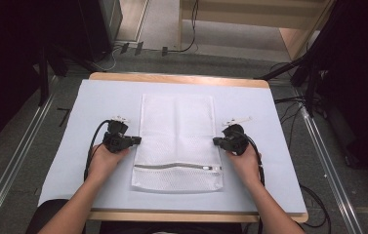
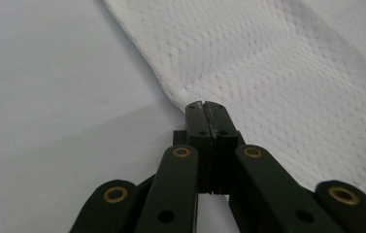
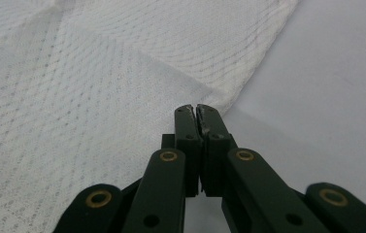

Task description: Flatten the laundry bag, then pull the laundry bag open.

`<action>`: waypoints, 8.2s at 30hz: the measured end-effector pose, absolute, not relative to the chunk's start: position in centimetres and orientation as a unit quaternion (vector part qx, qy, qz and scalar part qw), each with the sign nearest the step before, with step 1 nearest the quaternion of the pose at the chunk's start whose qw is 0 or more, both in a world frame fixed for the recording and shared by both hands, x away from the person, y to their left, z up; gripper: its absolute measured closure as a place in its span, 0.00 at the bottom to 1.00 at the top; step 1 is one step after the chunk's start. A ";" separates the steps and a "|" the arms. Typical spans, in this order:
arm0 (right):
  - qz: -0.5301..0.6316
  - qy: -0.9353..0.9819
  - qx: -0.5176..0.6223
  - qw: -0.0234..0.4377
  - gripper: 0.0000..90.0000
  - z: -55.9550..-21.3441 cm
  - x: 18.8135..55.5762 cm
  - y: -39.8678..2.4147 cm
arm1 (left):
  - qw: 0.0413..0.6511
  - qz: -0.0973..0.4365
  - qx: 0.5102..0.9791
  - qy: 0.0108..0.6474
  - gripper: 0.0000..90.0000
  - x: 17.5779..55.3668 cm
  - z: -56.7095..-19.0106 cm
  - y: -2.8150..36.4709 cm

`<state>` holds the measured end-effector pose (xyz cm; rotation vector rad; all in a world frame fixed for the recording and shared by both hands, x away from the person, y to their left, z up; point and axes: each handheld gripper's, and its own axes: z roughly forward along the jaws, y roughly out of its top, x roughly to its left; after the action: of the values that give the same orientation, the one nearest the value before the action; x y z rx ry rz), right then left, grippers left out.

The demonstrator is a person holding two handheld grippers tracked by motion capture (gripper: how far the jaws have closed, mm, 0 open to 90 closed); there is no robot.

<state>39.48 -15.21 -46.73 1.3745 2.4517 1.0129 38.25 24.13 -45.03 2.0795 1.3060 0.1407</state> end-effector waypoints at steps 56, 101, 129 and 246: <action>0.391 0.830 0.397 0.038 0.80 -45.0 36.0 -15.9 | 0.398 0.034 0.830 0.389 0.63 37.3 -40.6 20.0; 0.380 0.856 0.349 0.030 0.98 -47.3 34.5 -15.9 | 0.365 -0.058 0.876 0.309 0.86 36.8 -43.4 8.5; 0.371 0.862 0.342 0.046 0.98 -47.2 34.2 -15.6 | 0.347 -0.093 0.881 0.308 0.91 36.8 -46.6 5.5; 0.373 0.875 0.309 0.024 1.00 -47.3 34.9 -15.8 | 0.321 -0.143 0.864 0.361 0.98 37.5 -43.0 16.2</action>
<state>34.89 -15.82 -47.26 0.9563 2.7072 1.1546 37.52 16.15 -42.97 2.2694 0.9477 -0.3752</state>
